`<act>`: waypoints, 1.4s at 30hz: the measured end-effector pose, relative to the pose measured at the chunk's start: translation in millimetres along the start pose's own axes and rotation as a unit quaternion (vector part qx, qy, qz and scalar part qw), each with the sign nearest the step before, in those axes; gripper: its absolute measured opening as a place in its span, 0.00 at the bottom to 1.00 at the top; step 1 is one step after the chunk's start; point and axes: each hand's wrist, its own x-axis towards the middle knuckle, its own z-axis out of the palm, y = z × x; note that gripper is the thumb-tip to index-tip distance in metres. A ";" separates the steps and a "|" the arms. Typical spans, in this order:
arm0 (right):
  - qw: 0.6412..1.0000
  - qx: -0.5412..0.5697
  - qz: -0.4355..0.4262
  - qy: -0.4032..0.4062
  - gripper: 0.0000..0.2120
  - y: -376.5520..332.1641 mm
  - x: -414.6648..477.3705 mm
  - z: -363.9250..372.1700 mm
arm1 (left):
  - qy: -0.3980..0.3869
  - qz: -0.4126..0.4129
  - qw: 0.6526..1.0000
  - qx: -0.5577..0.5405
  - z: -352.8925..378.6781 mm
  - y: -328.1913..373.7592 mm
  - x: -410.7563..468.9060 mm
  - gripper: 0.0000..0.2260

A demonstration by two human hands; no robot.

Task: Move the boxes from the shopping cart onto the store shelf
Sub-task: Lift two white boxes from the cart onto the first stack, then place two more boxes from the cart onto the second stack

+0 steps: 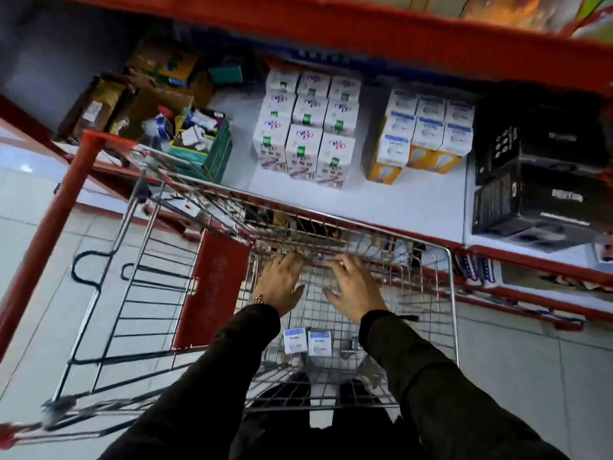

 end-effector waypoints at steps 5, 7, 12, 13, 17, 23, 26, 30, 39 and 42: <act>0.984 -0.024 0.005 -0.175 0.36 7.1 -13.9 64.6 | -0.203 -0.015 0.979 0.033 69.3 -12.6 -16.4 0.34; 0.975 -0.031 0.009 -0.221 0.35 9.0 -17.3 90.0 | -0.263 -0.028 0.964 0.033 95.0 -14.6 -19.8 0.38; 0.961 -0.057 0.023 -0.271 0.23 9.7 -19.1 136.3 | -0.331 -0.053 0.942 0.013 146.8 -10.1 -25.7 0.41; 0.960 -0.056 0.025 -0.273 0.22 10.0 -19.5 142.1 | -0.338 -0.058 0.939 0.002 152.1 -8.7 -26.0 0.41; 0.963 -0.038 0.029 -0.265 0.23 13.3 -22.5 147.5 | -0.303 -0.077 0.950 -0.027 154.4 -1.9 -26.6 0.35; 0.983 0.006 0.043 -0.176 0.29 22.6 -34.0 110.8 | -0.234 -0.067 0.969 -0.028 114.6 7.3 -21.2 0.32; 0.987 0.020 0.045 -0.155 0.33 26.8 -42.2 76.9 | -0.192 -0.048 0.980 -0.028 84.8 18.2 -17.5 0.31; 0.992 0.021 0.051 -0.115 0.38 33.1 -55.1 21.8 | -0.136 -0.029 0.990 -0.016 37.4 44.7 -15.5 0.28; 0.999 0.018 0.026 0.004 0.34 62.7 -77.6 -83.0 | -0.020 0.019 0.999 -0.031 -44.7 114.7 7.9 0.25; 0.998 0.005 0.021 0.061 0.34 78.8 -77.4 -111.8 | 0.039 0.067 0.997 -0.018 -68.7 135.1 24.2 0.23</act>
